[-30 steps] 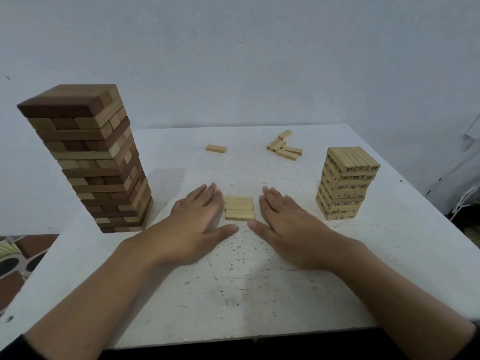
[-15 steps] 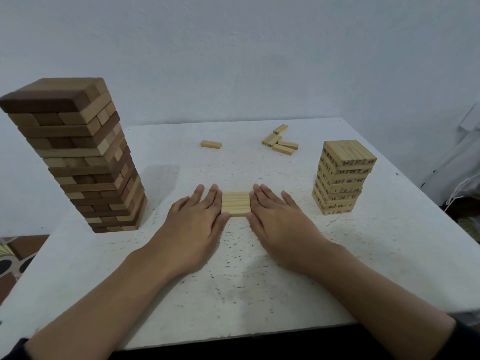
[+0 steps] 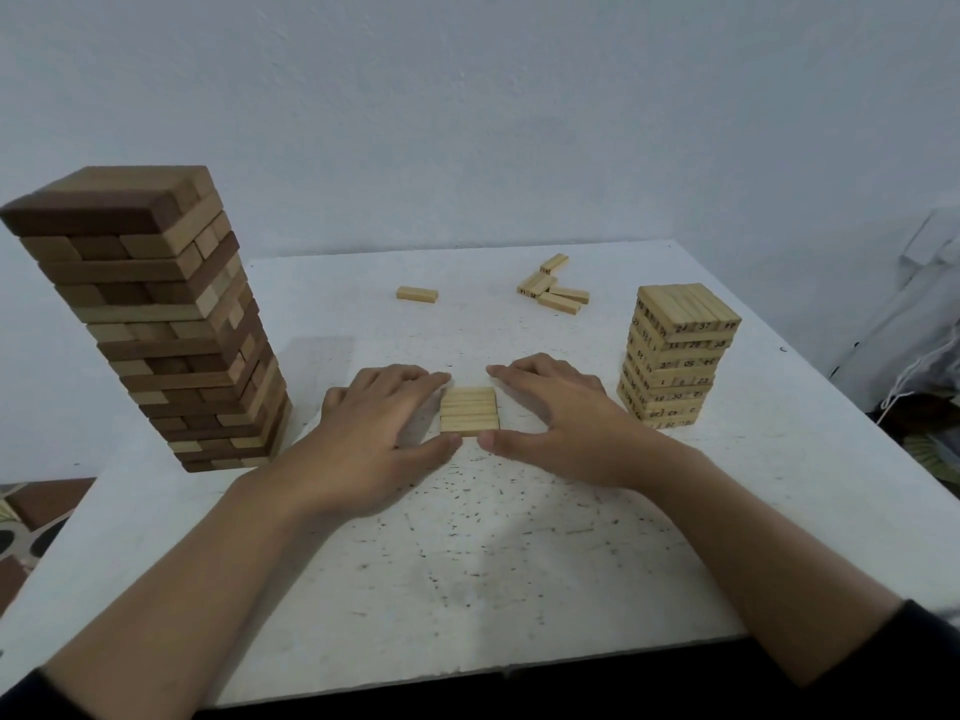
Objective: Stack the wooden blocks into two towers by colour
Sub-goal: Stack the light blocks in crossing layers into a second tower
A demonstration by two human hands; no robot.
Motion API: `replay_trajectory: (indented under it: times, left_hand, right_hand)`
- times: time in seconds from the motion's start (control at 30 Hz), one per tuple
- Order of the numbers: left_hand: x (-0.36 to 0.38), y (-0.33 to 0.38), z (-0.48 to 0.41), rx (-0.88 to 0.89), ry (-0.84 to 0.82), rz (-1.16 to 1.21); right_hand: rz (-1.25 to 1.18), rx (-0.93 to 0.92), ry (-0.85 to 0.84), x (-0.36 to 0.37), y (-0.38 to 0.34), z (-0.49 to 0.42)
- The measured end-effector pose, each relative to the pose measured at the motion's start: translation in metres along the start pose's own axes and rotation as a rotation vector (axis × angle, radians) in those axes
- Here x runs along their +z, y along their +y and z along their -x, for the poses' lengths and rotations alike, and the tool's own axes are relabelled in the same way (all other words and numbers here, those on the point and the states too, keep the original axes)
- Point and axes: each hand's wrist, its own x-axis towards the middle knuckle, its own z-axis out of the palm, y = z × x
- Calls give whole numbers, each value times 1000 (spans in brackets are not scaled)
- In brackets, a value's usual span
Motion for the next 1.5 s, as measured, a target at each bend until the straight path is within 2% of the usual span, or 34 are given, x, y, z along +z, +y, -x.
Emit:
replay_trajectory:
  times: [0.3,0.77,0.9,1.07,1.2,1.33,1.5]
  left_hand:
    - [2,-6,-2,5,-31,0]
    - [0,-11,-3,99,36,44]
    - [-5,-9,1,139,103,160]
    - [-28,3,5,222,262,329]
    - [-56,24,2,291,344,355]
    - [-74,50,-15,313,354,324]
    - [-79,88,-45,326,319,311]
  right_hand:
    - [-14,-33,70,9,10,-8]
    - [110,-124,28,8,11,-7]
    - [24,-181,57,6,6,-1]
    - [-66,-246,209,-24,-17,15]
    - [-42,-273,312,-63,-28,28]
    - [-25,-247,362,-93,-17,35]
    - [-132,-184,359,-120,18,45]
